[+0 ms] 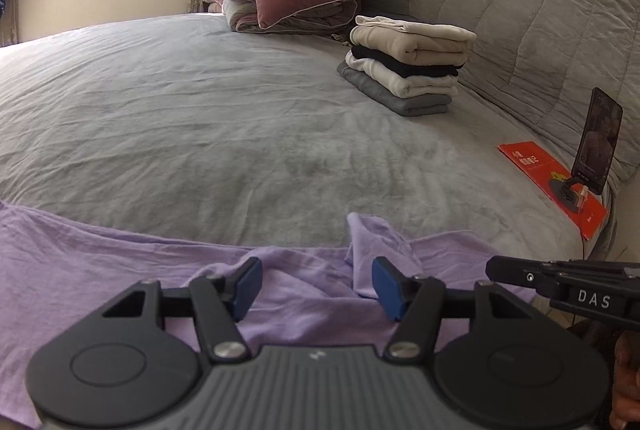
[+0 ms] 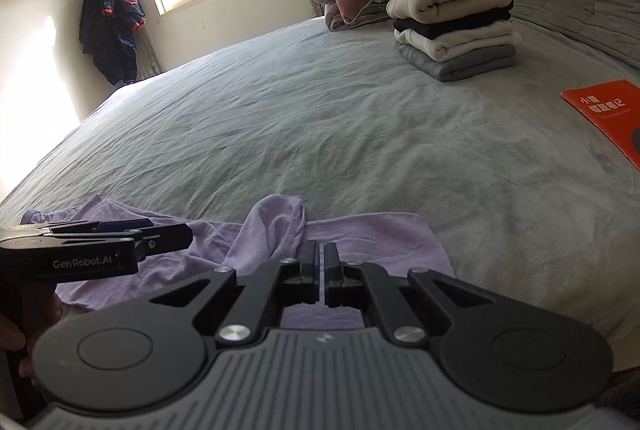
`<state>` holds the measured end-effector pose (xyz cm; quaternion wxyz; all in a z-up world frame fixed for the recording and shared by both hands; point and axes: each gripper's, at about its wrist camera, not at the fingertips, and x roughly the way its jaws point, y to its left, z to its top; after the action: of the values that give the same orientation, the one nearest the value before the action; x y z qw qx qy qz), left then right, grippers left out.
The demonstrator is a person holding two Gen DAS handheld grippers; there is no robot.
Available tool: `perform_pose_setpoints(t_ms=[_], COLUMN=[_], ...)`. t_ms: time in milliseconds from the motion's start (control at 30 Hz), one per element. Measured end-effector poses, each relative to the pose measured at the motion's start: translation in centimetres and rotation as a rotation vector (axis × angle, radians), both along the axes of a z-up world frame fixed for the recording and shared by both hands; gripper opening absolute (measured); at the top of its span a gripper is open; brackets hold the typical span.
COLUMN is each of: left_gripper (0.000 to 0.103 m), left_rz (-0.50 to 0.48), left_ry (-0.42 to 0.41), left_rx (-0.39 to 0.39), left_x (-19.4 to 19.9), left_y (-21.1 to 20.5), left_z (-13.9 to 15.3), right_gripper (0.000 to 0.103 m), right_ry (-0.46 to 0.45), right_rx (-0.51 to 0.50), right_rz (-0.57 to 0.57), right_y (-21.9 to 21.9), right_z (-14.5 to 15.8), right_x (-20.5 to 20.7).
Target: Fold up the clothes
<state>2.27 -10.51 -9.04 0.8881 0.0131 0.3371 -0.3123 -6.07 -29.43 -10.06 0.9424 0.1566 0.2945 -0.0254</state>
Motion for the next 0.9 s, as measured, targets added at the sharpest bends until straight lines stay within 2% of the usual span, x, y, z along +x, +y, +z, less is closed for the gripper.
perform_pose_setpoints(t_ms=[100,133,200,300,367,600,633,667,700,767,900], left_gripper=[0.061,0.059,0.052,0.034,0.007,0.005,0.005,0.005,0.005,0.005,0.005], left_rz=[-0.023,-0.027,-0.029,-0.014,-0.008,0.005,0.005,0.004,0.003,-0.002,-0.022], left_ry=[0.066,0.088,0.138,0.207,0.240,0.231,0.230,0.230,0.230,0.228,0.221], left_rx=[-0.057,-0.072,-0.101,-0.145,-0.180,-0.328,-0.337,-0.342,-0.347,-0.358,-0.387], left_x=[0.3,0.4,0.8,1.3,1.5,1.5,1.6,1.7,1.8,1.9,1.4], left_y=[-1.2,-1.5,-2.2,-2.7,-2.7,-0.7,-0.4,-0.2,0.0,0.2,0.1], left_z=[-0.6,-0.9,-1.5,-2.3,-2.7,-0.8,-0.4,-0.1,0.2,0.7,1.1], right_gripper=[0.005,0.012,0.016,0.016,0.016,0.016,0.022,0.039,0.046,0.050,0.050], right_ry=[-0.005,-0.012,-0.026,-0.034,-0.037,-0.054,-0.057,-0.060,-0.063,-0.067,-0.046], right_rx=[0.034,0.051,0.086,0.137,0.166,0.349,0.378,0.408,0.437,0.512,0.790], right_rz=[-0.012,-0.015,-0.019,-0.023,-0.023,-0.008,-0.005,-0.002,0.001,0.010,0.043], right_y=[-0.9,-1.2,-1.7,-2.3,-2.6,-4.3,-4.5,-4.8,-5.1,-5.6,-6.7], right_z=[-0.1,-0.2,-0.3,-0.9,-1.4,-1.1,-1.0,-0.8,-0.7,-0.6,-1.2], right_x=[-0.3,-0.4,-0.5,-0.6,-0.7,-0.3,-0.2,-0.1,-0.1,0.2,1.5])
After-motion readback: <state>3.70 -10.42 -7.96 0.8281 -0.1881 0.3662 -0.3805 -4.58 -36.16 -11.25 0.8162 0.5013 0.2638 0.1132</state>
